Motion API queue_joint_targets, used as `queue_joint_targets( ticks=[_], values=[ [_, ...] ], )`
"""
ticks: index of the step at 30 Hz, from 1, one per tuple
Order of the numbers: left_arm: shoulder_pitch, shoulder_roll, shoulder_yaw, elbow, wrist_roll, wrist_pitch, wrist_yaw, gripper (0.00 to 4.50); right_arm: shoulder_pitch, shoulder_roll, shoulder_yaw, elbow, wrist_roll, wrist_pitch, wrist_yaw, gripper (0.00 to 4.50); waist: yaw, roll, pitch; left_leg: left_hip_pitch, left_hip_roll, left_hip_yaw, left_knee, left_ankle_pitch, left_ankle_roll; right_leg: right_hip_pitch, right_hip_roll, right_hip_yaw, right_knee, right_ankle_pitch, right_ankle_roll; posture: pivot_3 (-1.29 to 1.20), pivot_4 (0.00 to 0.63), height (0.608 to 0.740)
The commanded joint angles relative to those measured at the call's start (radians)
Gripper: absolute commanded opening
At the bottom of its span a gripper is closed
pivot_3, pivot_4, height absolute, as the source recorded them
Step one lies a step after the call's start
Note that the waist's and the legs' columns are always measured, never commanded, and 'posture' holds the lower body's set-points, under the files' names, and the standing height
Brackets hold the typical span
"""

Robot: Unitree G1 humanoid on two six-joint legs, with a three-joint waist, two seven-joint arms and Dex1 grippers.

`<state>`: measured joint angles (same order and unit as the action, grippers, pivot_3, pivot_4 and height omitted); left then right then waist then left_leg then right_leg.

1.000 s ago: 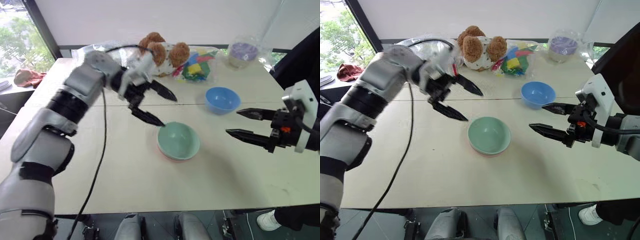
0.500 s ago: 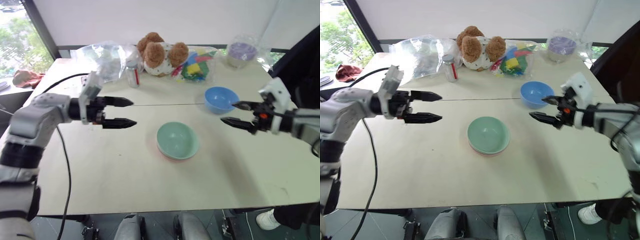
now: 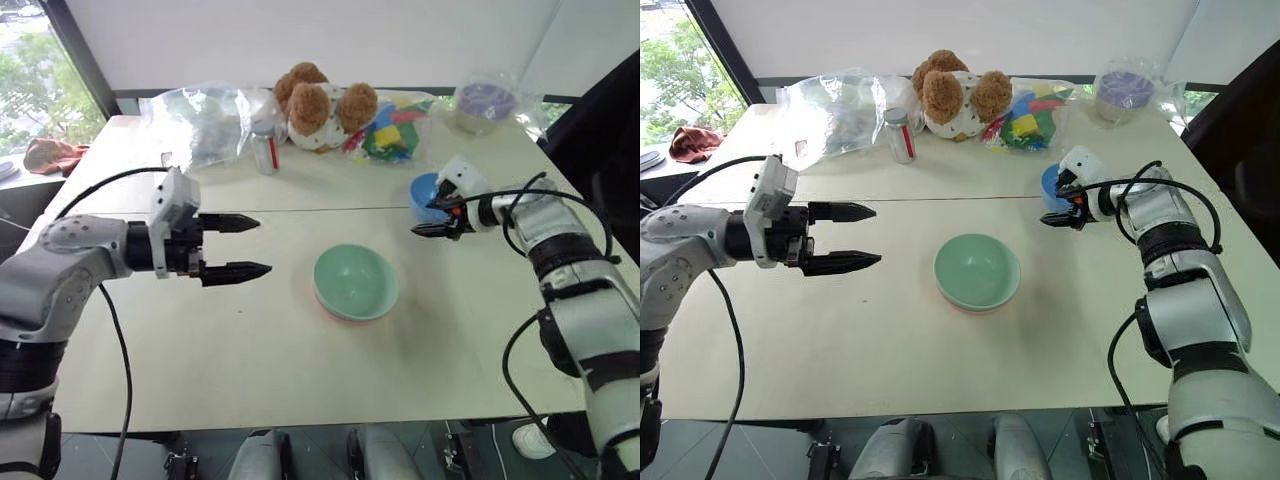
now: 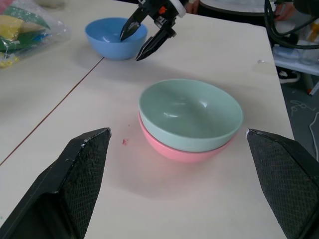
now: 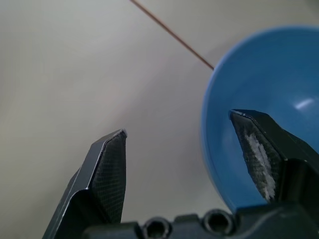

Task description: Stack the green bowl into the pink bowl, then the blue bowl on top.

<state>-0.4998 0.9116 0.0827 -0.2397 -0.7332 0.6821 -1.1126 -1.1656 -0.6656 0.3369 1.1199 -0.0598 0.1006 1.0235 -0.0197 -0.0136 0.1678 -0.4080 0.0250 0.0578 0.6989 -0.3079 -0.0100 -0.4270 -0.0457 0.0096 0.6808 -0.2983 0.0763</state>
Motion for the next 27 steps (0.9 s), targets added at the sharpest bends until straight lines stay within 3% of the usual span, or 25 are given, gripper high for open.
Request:
queue_joint_targets(
  ticks=[1,3,6,11,15,20,23,27],
  values=[
    [0.025,0.009,0.066,-0.056,-0.019,0.011,0.028,4.49,-0.06,0.017,0.013,0.112,-0.091,-0.073,-0.037,3.58,-0.002,0.0,0.0,0.0,0.0,0.0,0.0,0.0,0.0,0.0,0.0,0.0,0.0,0.0,0.0,0.0,0.15,0.74],
    [0.04,0.008,0.079,-0.072,-0.022,0.019,0.041,4.49,-0.072,0.026,0.007,0.146,-0.116,-0.087,-0.045,3.58,-0.002,0.0,0.0,0.0,0.0,0.0,0.0,0.0,-0.001,0.0,0.0,0.0,0.0,0.0,0.0,0.0,0.15,0.74],
    [0.062,0.011,0.093,-0.09,-0.022,0.022,0.054,4.5,-0.086,0.033,-0.01,0.171,-0.139,-0.098,-0.055,2.76,-0.003,0.0,0.0,0.001,0.0,0.0,0.0,0.001,-0.001,0.0,0.0,0.0,0.001,0.0,0.0,0.0,0.15,0.74],
    [0.074,0.008,0.111,-0.1,-0.028,0.03,0.072,4.5,-0.108,0.038,-0.024,0.187,-0.173,-0.118,-0.066,0.08,-0.008,0.0,0.0,0.001,0.0,0.0,0.0,0.001,-0.002,0.0,0.0,0.0,0.001,0.0,0.0,0.0,0.15,0.74],
    [0.073,0.006,0.112,-0.101,-0.031,0.031,0.079,4.5,-0.138,0.023,-0.031,0.176,-0.195,-0.16,-0.045,0.03,-0.017,0.0,0.0,0.001,0.0,0.0,0.0,0.001,-0.002,0.0,-0.001,0.0,0.001,0.0,0.0,0.0,0.15,0.74],
    [0.063,0.005,0.102,-0.088,-0.026,0.026,0.074,4.5,-0.158,-0.047,-0.062,-0.005,-0.113,-0.278,0.358,0.03,-0.023,0.001,0.001,0.001,0.0,0.0,-0.001,0.001,-0.002,0.0,-0.001,0.0,0.001,0.0,0.0,0.0,0.15,0.74],
    [0.049,-0.002,0.093,-0.079,-0.025,0.026,0.073,4.5,0.002,-0.177,0.004,-0.543,0.155,-0.095,0.578,0.03,-0.02,0.002,0.001,0.001,0.001,-0.001,-0.001,0.001,-0.002,-0.001,0.0,0.0,0.002,0.0,0.0,0.0,0.15,0.74],
    [0.039,-0.017,0.081,-0.066,-0.017,0.021,0.075,4.5,0.136,-0.326,0.052,-1.012,0.397,0.132,0.591,0.03,-0.014,0.002,0.001,0.0,0.001,-0.004,-0.002,-0.003,0.004,0.0,-0.001,-0.002,0.002,0.0,0.0,0.0,0.15,0.74]
  ],
)
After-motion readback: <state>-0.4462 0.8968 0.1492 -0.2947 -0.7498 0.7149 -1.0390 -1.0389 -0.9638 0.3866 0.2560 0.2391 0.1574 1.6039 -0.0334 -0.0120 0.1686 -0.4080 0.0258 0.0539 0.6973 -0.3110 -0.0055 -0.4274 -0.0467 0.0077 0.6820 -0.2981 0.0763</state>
